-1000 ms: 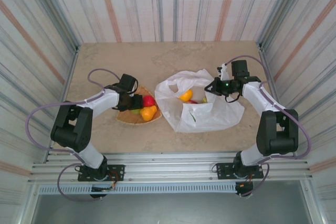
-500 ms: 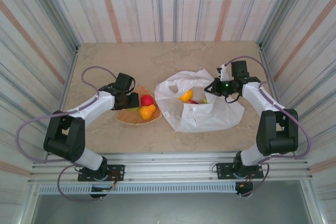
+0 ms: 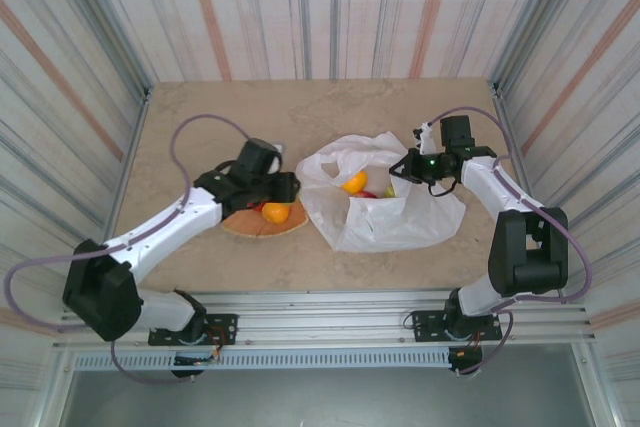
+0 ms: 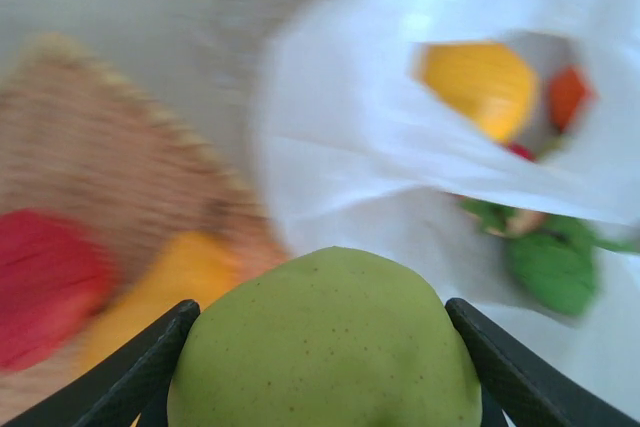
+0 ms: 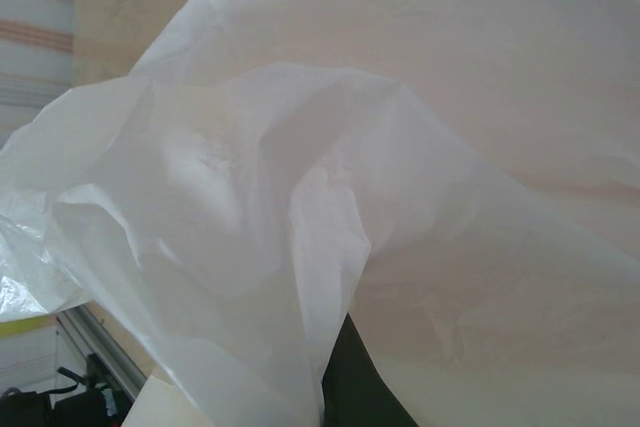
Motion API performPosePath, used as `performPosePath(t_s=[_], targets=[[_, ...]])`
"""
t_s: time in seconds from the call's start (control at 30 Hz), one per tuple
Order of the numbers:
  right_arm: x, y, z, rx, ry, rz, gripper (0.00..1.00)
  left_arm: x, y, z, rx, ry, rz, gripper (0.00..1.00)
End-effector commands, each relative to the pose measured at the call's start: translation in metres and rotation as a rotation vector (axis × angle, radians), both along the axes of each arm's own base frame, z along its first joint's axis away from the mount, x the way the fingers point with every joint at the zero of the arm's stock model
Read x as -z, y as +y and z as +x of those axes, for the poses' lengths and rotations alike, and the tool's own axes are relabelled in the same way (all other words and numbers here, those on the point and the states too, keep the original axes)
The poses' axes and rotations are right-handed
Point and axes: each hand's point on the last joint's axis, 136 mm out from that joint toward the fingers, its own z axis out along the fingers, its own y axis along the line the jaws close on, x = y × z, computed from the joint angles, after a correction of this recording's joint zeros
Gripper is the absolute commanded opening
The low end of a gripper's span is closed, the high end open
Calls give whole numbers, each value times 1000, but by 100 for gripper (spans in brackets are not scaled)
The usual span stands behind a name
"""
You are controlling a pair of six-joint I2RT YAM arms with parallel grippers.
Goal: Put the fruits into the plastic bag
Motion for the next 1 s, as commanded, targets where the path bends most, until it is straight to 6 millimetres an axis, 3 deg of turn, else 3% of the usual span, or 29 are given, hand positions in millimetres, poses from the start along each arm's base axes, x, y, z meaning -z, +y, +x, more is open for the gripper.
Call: performPosePath(t_s=[0.0,0.13,0.3,0.5,0.73,0.97], targets=[[-13,4,2,-3,-12,38,0,1,-52,-6,99,-5,-37,58],[-23,6,0,-7,-27,63,0,28,-84,-9,153,46,16,58],[-27,7,-4,-10,-28,81,0,56,-100,5,158,86,70,58],[-33,11,-7,-15,-28,123,0,74,-125,19,166,115,51,61],[-36,13,-5,-16,-30,142,0,81,-147,38,93,99,-22,63],[-27,12,-9,-15,-14,137,0,82,-147,44,61,76,-22,70]])
